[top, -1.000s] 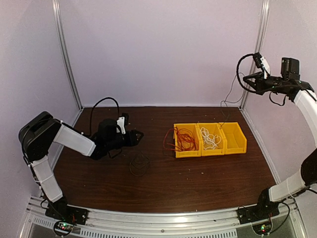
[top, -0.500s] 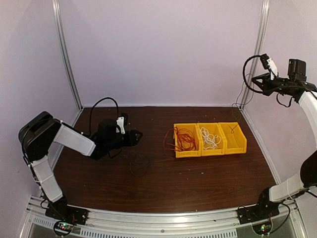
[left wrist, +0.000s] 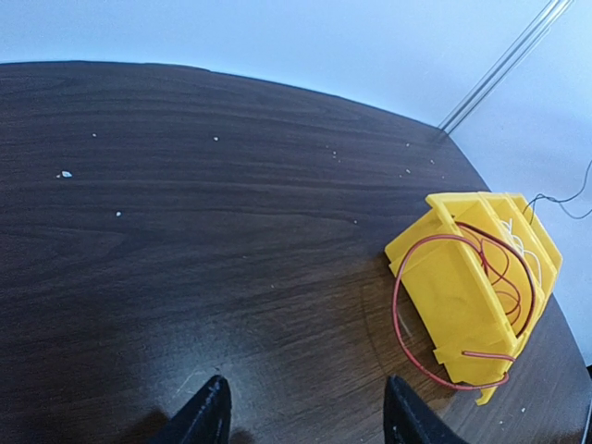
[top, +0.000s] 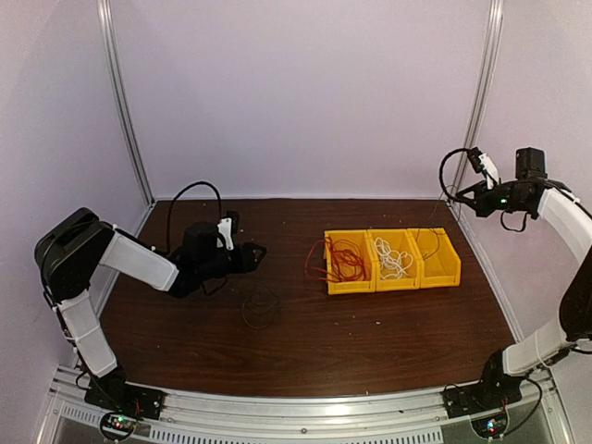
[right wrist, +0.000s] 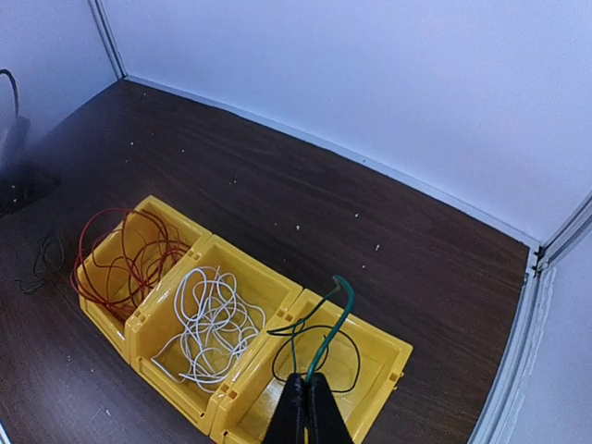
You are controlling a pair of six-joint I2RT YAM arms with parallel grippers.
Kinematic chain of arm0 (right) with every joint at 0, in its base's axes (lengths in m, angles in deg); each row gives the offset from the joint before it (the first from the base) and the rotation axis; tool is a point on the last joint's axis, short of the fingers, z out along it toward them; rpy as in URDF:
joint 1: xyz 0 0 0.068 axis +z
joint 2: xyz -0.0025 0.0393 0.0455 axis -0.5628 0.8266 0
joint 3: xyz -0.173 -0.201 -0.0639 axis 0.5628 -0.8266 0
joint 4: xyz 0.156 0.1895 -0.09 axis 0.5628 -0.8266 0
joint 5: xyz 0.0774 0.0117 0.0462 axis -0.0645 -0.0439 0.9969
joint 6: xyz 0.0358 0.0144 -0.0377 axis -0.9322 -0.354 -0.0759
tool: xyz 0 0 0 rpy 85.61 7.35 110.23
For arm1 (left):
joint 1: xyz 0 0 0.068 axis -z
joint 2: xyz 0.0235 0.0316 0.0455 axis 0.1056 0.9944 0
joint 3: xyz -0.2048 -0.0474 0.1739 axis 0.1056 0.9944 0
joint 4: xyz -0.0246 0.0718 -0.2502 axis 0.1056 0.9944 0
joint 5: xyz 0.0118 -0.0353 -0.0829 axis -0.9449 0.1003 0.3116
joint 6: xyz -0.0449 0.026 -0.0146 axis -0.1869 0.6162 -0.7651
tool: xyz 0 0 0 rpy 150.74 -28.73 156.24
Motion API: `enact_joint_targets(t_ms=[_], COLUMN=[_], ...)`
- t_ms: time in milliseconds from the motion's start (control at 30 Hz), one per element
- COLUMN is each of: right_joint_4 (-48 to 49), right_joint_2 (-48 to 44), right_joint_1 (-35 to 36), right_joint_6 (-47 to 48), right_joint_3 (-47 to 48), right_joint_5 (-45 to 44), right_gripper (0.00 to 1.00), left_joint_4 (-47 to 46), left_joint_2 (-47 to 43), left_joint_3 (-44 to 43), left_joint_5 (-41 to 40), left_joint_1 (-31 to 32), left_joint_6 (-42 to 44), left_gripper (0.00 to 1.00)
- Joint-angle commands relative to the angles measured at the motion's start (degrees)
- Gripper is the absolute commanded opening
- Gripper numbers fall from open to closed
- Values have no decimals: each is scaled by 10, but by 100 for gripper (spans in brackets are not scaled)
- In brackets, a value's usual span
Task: Untangle the cables
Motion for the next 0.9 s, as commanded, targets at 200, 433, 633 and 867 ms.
enact_joint_targets(t_ms=[200,433,633,867], right_joint_4=[38,48,49,48], right_joint_2=[89,128,177,184], right_joint_1=[-3,2,46,69], right_joint_6=[41,49,42,25], right_joint_3=[-95,-119,-103,-82], right_joint_5=[-46,-62,-117,-188], right_gripper=[0,0,0,0], left_joint_4=[0,1,5,24], left_joint_2=[-8,4,4,-21], left_joint_3=[-12,-17,-21,-12], left_joint_5=[-10,-6,-6,-23], left_joint_1=[-6,-6,-6,-7], left_joint_6=[6,2,0,15], left_gripper=[57,57,57,58])
